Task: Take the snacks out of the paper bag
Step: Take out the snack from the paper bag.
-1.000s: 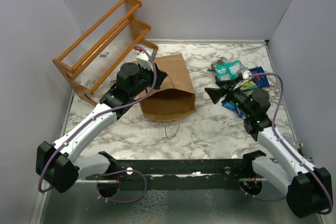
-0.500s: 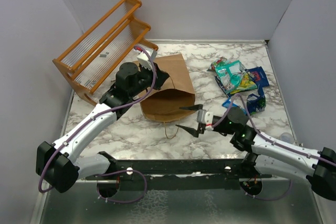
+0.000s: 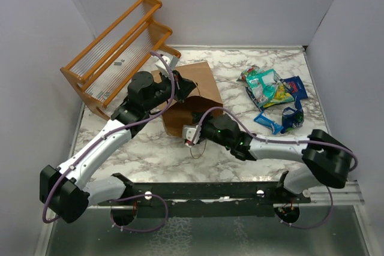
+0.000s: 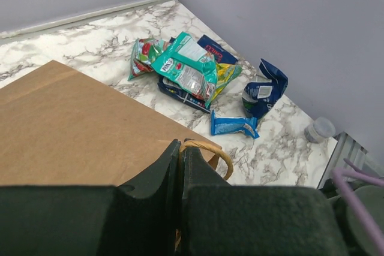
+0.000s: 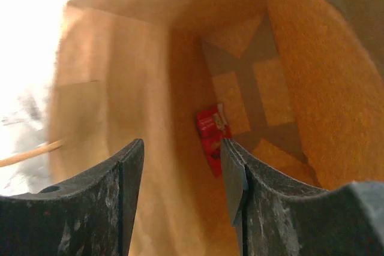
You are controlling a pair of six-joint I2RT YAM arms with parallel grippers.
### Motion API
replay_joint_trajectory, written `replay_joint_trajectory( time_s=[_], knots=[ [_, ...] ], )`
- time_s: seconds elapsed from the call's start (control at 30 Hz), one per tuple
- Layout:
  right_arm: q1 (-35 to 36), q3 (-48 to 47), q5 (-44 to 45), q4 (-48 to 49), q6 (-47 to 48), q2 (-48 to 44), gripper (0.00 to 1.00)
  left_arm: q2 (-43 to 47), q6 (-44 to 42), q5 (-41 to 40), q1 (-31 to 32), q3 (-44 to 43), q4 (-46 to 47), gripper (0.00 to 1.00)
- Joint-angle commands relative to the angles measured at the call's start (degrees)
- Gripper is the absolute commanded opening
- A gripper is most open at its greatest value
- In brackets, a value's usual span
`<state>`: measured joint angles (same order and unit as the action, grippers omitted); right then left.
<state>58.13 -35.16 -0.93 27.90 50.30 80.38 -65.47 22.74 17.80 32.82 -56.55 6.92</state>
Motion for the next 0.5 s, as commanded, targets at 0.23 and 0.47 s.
replay_joint_trajectory(
  time_s=[0.23,0.47],
  knots=[
    [-1.2,-10.9,13.3,9.2,2.6,18.2,0.48,2.3,-0.4,1.0,-0.5,-0.5,1.9,0.0],
    [-5.0,-14.3,10.3,9.7,0.0,23.7,0.46,2.9,-0.4,1.5,-0.5,-0.6,2.1,0.0]
  ],
)
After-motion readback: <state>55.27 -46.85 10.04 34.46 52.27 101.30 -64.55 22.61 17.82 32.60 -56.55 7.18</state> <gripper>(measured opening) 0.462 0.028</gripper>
